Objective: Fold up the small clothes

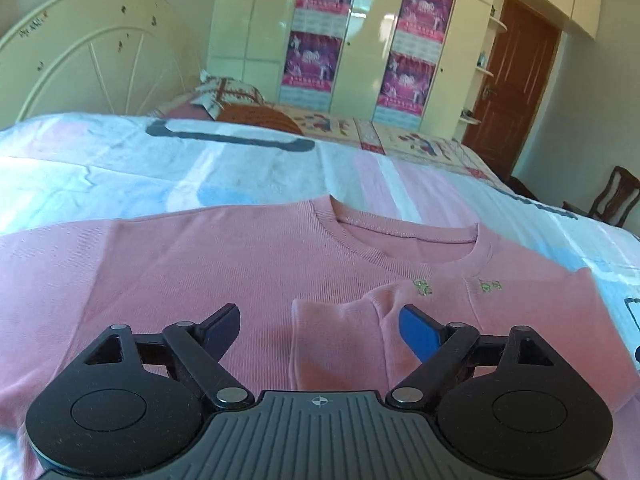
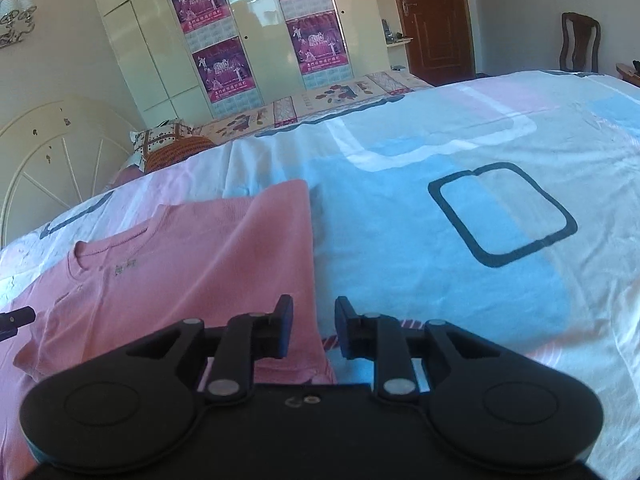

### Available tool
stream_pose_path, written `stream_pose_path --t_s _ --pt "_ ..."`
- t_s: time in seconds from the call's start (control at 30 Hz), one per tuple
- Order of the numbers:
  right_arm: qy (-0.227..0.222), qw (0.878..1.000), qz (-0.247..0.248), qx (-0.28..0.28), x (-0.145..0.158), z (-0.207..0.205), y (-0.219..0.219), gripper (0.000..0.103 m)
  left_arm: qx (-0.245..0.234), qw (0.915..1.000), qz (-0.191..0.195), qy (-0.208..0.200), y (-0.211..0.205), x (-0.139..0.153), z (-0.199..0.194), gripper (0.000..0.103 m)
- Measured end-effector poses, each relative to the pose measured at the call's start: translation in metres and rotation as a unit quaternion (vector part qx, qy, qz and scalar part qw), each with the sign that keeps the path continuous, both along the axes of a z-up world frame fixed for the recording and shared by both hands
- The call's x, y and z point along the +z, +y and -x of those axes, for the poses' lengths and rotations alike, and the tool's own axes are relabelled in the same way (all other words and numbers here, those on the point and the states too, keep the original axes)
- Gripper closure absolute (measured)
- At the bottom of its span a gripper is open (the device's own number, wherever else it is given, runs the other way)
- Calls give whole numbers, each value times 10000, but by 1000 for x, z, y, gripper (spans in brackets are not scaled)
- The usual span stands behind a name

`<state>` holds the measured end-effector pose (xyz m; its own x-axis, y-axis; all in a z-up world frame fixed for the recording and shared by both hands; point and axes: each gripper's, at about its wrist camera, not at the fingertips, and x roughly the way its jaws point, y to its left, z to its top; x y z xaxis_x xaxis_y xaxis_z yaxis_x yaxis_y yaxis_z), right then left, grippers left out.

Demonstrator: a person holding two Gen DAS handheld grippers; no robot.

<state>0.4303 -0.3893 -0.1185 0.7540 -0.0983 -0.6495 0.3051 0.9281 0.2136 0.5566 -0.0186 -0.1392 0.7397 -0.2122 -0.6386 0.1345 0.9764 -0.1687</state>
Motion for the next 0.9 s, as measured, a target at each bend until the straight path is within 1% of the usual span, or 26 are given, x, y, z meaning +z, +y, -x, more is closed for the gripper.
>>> stream_pose_path --t_s 0.03,0.07,0.1,0.13,0.17,0.23,0.27,0.3,0.33,0.43,0.47,0.53,0.6,0.63,0.7,0.73,0.77,0.8,0.83,0.87,0.9 --pt "-7 10000 12 9 0 -5 -1 80 9 9999 17 157 -2 -5 -10 32" --pt "-21 10000 1 23 0 -9 -2 80 11 9994 58 343 -3 -10 -18 57" --pt "-21 10000 -22 47 -1 -13 -3 80 29 9992 78 379 -3 -13 -21 64" --pt "12 10000 -23 74 -3 -17 -3 81 -50 9994 130 309 -4 -13 -22 98" --pt "60 9999 -14 107 -6 -20 -2 82 -105 9994 219 256 -5 -11 -21 98" --pt "128 9998 -14 158 -10 -20 0 82 76 9990 381 -229 -1 -1 -7 98" --pt "144 9997 -3 193 -12 -19 2 83 203 9981 392 -428 2 4 1 98" --pt "191 9996 78 212 -16 -17 4 83 303 9976 354 -518 5 5 5 98" --pt "240 9994 151 222 -20 -16 5 83 365 9980 253 -460 6 1 6 98" --pt "190 9994 150 263 -20 -15 4 83 272 9996 75 -71 5 -18 -2 98" --pt "126 9994 155 289 -16 -16 4 82 219 9997 32 -46 4 -20 -4 98" --pt "-109 9991 218 335 -7 -23 2 82 188 9998 -19 -53 3 -20 -7 98" --pt "-138 9987 345 343 -2 -43 -2 84 194 9998 -53 -23 3 -20 -10 98" --pt "-120 9988 331 340 -1 -56 -5 84 179 9998 -92 -22 1 -20 -11 98" --pt "-130 9982 330 484 -2 -81 -7 88 142 9997 -187 -29 -1 -20 -10 98" --pt "-58 9976 386 568 -4 -93 -7 90 138 9997 -199 -22 -1 -21 -10 98" --pt "71 9970 465 613 -9 -106 -9 98 131 9997 -217 -19 0 -21 -11 98" --pt "306 9964 566 544 -16 -118 -12 101 124 9996 -238 -13 0 -21 -12 98" --pt "288 9970 559 461 -19 -123 -18 102 121 9996 -257 -7 0 -20 -13 97" --pt "346 9975 474 389 -18 -127 -24 103 145 9994 -302 -8 1 -20 -13 91" --pt "424 9976 410 359 -16 -129 -26 103 163 9992 -356 8 0 -19 -14 88"
